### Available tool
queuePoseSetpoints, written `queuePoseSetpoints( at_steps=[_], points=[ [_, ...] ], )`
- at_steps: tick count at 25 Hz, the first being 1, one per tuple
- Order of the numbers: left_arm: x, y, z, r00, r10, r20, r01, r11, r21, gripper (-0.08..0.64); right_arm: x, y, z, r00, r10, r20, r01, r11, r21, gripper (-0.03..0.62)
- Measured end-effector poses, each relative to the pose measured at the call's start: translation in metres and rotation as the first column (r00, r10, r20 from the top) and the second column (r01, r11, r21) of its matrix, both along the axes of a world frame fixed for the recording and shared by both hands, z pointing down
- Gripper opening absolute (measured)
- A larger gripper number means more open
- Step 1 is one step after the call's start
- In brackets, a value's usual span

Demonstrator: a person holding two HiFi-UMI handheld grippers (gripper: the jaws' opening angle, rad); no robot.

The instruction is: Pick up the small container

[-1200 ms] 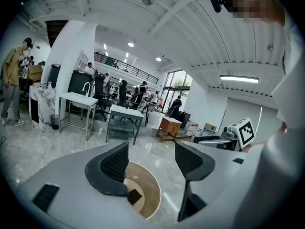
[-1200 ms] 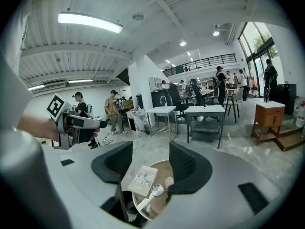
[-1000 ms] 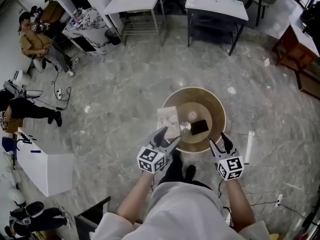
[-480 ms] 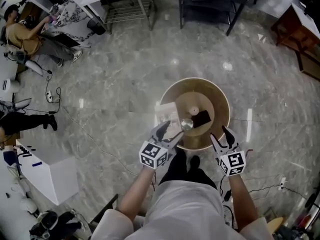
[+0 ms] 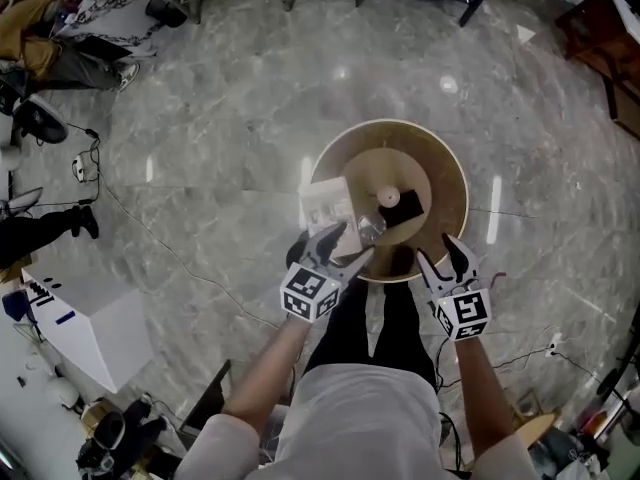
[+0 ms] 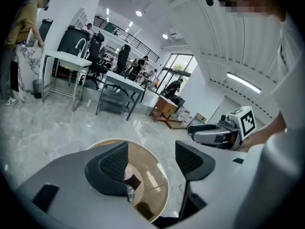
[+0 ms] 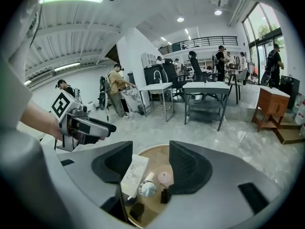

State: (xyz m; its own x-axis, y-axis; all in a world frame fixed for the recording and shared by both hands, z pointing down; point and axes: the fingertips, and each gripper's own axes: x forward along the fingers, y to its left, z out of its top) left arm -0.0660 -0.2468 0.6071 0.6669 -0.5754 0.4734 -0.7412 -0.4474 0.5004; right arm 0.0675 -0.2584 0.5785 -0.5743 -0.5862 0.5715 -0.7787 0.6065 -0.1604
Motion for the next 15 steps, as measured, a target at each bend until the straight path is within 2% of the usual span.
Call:
queuePoseSetpoints(
  at_steps=[8,15],
  points=[
    [0.009,-0.023,0.079,0.999,0.012,0.041,-0.010,0.999,-0.048,0.318,-0.009,-0.028,0.086,0.997,-0.080,-0.008,0.079,0.995,-0.056,0.253],
    [0.016,-0.048,0.161,0.998,-0.012,0.057,0.018,0.996,-0.093,0.318,-0.020,-0.052,0.167,0.987,-0.159,-0.006,0.158,0.983,-0.090,0.253]
  ],
)
